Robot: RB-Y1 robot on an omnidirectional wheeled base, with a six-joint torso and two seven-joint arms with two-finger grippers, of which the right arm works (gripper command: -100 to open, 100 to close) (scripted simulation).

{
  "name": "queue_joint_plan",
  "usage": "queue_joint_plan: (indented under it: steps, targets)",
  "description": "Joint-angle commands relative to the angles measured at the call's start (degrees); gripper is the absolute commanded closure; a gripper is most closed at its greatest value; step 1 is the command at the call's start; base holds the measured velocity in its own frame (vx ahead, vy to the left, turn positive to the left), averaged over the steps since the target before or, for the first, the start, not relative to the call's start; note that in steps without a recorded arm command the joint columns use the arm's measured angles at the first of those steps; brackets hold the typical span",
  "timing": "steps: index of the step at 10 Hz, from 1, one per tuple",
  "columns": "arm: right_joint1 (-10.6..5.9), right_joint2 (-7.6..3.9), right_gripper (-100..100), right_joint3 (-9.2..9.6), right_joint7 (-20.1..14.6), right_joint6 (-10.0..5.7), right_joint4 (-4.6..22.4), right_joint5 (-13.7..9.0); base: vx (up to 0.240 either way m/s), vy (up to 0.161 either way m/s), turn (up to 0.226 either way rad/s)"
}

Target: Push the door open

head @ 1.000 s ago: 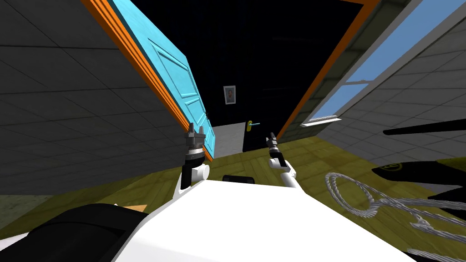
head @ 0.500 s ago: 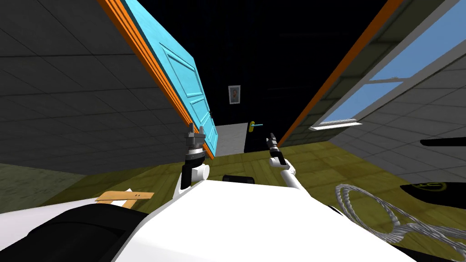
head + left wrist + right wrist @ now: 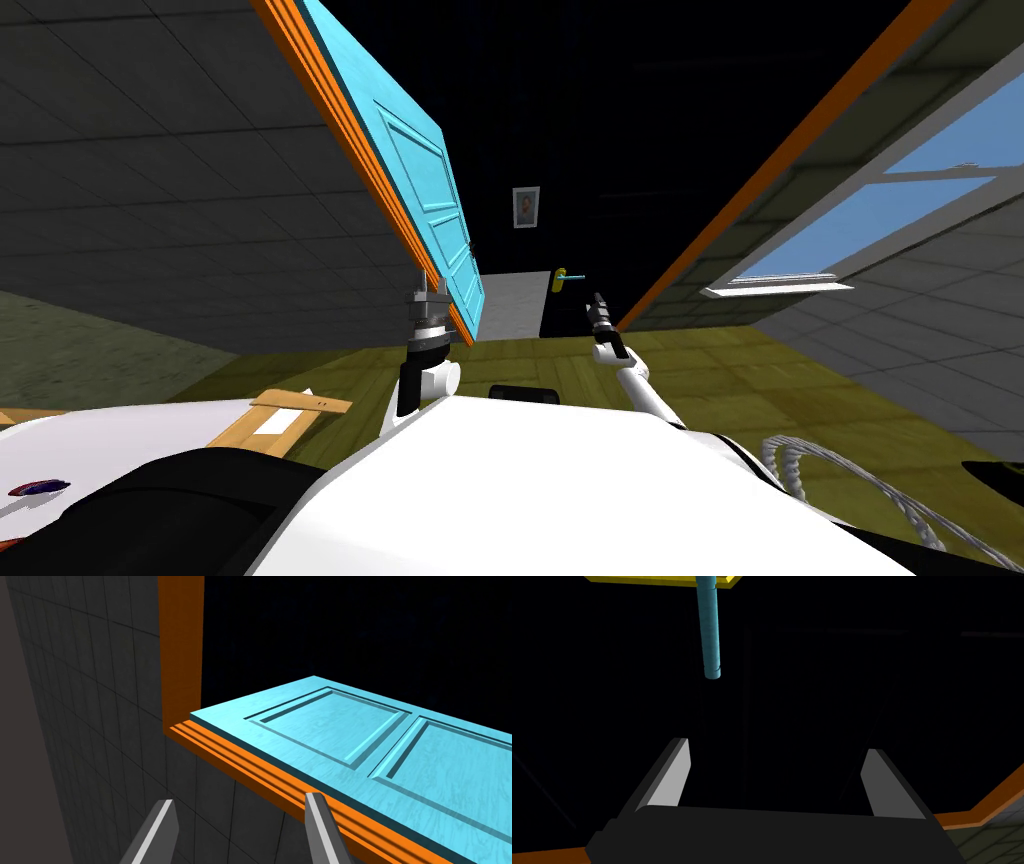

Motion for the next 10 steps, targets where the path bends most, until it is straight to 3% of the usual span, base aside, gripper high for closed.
queue_joint_plan:
  steps: [1, 3, 4, 7, 8, 10]
  targets:
    - [-1.45, -0.66, -100, -0.12, -0.4, 0.08, 2.9, -0.1, -0.003, -0.097, 0.189]
    - [-3.33, -1.39, -100, -0.24, -0.8, -0.08, 6.5, -0.3, -0.003, -0.094, 0.204]
    - [-3.33, -1.39, -100, -0.24, -0.8, -0.08, 6.6, -0.3, -0.002, -0.056, 0.062]
    - [-5.85, -2.36, -100, -0.39, -1.4, -0.29, 11.3, -0.4, -0.003, -0.057, 0.169]
    - [-5.85, -2.36, -100, -0.39, -1.4, -0.29, 11.3, -0.4, -0.006, -0.052, 0.052]
    - [-7.47, -2.97, -100, -0.48, -1.8, -0.42, 14.3, -0.6, -0.009, -0.042, 0.146]
